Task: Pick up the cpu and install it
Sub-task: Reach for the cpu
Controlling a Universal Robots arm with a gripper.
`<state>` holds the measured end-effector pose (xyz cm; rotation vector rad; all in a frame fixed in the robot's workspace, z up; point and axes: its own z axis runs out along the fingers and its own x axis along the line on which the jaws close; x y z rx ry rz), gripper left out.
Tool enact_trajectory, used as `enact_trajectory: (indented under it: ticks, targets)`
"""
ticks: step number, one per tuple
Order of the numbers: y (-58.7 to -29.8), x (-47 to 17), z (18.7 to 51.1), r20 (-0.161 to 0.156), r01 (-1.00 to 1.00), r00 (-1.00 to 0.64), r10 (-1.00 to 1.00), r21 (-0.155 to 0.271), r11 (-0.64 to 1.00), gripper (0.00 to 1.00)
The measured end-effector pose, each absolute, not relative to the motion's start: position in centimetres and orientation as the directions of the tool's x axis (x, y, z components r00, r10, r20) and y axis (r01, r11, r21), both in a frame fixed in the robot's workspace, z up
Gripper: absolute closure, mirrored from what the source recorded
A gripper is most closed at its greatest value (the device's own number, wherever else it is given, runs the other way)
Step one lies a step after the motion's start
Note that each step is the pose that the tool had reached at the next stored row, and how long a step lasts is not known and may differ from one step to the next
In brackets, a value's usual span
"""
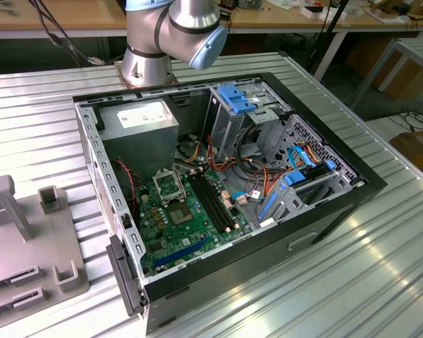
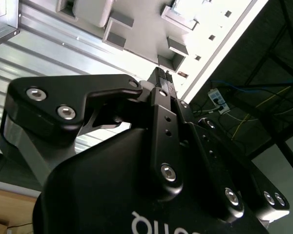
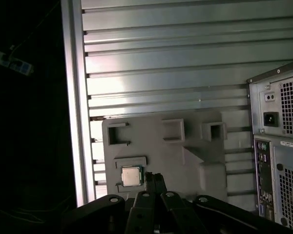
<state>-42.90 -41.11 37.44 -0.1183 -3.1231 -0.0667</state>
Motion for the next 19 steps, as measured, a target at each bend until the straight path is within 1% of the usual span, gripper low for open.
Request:
enact_trajectory:
  ticks: [15,19]
  targets:
    - [-41.5,-47.0,36.9,0.018,0.077,-0.997,0.077,0.042,0.996,0.89]
    - [-41.5,-47.1,36.9,0.018,0.077,-0.997,0.077,0.042,0.996,0.89]
